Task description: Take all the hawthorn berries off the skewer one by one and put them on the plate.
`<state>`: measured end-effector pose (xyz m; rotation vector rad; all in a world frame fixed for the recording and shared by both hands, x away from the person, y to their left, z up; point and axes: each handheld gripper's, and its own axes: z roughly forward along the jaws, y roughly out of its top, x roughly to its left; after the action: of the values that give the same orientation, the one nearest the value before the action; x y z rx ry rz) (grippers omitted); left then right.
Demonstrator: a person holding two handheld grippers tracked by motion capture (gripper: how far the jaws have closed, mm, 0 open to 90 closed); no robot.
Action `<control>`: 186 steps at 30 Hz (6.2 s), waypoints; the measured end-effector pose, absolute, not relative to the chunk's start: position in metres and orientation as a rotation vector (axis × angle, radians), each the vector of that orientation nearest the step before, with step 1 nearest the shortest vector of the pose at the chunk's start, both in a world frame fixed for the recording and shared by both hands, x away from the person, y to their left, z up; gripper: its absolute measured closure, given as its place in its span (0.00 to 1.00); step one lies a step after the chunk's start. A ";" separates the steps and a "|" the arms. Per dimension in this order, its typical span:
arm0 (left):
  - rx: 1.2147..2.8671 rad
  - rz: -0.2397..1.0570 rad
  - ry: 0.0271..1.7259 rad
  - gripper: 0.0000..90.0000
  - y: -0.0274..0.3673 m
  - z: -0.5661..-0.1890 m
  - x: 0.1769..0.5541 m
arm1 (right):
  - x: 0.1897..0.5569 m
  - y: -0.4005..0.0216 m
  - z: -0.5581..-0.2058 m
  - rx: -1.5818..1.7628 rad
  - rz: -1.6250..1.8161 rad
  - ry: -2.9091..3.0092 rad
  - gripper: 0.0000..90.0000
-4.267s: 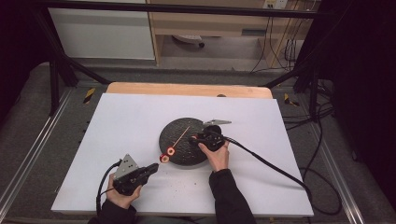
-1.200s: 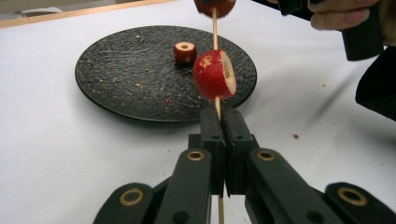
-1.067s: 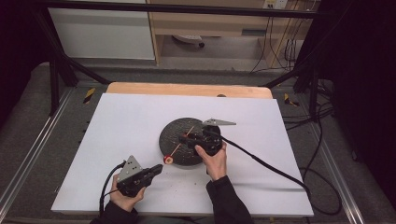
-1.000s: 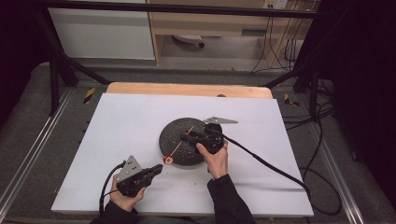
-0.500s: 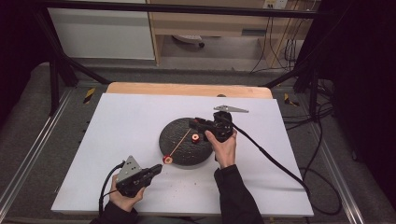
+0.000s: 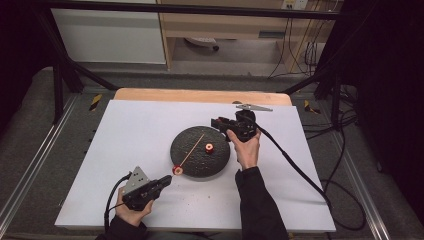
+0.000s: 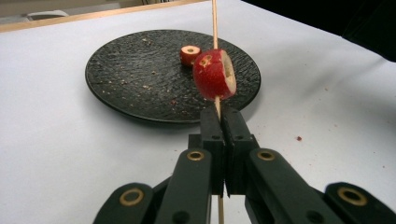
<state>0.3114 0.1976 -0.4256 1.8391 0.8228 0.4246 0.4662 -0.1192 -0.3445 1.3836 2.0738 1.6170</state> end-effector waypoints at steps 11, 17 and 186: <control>1.838 0.424 0.825 0.98 0.198 -0.425 0.312 | 0.474 -0.107 -0.374 1.411 1.533 2.150 0.68; 1.839 0.424 0.826 0.98 0.198 -0.426 0.312 | 0.470 -0.097 -0.394 1.415 1.506 2.207 0.68; 1.833 0.435 0.822 0.98 0.194 -0.425 0.309 | 0.463 -0.108 -0.349 1.347 1.639 2.123 0.70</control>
<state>0.3092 0.1944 -0.4254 1.8332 0.8216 0.4350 0.4627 -0.1081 -0.3486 1.3468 2.1235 1.6391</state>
